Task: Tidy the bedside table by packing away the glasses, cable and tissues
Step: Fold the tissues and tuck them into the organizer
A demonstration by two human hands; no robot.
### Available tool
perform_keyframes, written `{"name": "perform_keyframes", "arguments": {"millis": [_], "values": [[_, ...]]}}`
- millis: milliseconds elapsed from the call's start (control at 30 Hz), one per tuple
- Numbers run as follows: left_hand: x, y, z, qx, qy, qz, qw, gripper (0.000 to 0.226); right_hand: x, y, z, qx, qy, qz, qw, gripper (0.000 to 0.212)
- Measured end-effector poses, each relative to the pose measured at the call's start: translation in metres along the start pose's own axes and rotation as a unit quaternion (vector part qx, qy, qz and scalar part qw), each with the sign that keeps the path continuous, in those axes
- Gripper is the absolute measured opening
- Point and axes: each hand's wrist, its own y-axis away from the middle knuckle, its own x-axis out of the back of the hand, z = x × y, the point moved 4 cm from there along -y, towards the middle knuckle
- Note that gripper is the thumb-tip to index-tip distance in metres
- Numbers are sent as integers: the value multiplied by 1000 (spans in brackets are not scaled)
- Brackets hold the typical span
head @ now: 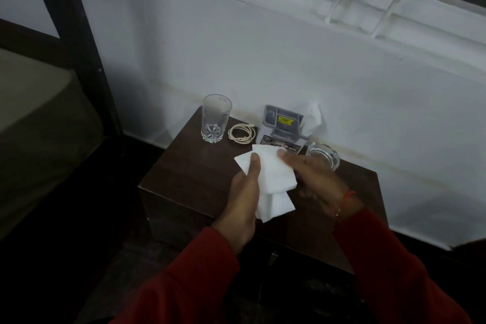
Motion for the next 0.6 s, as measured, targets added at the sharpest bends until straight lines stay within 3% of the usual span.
{"name": "perform_keyframes", "arguments": {"millis": [100, 267, 400, 467, 533, 600], "values": [[-4, 4, 2, -28, -31, -5, 999, 45, -3, 9, 0, 93, -104, 56, 989, 11], [2, 3, 2, -26, -56, 16, 998, 38, 15, 21, -11, 197, -211, 140, 947, 11], [9, 1, 0, -13, -65, 47, 997, 39, 27, 28, -25, 238, -340, 53, 908, 22], [7, 1, -1, -14, -64, 34, 997, 41, 23, 30, -26, 226, -302, 41, 925, 20], [1, 1, -2, -1, -37, -4, 999, 44, 13, 29, -23, 232, -157, 62, 958, 11], [-6, 5, -2, 23, 10, -48, 999, 49, 0, 24, -15, 228, 25, 74, 971, 16]]}}
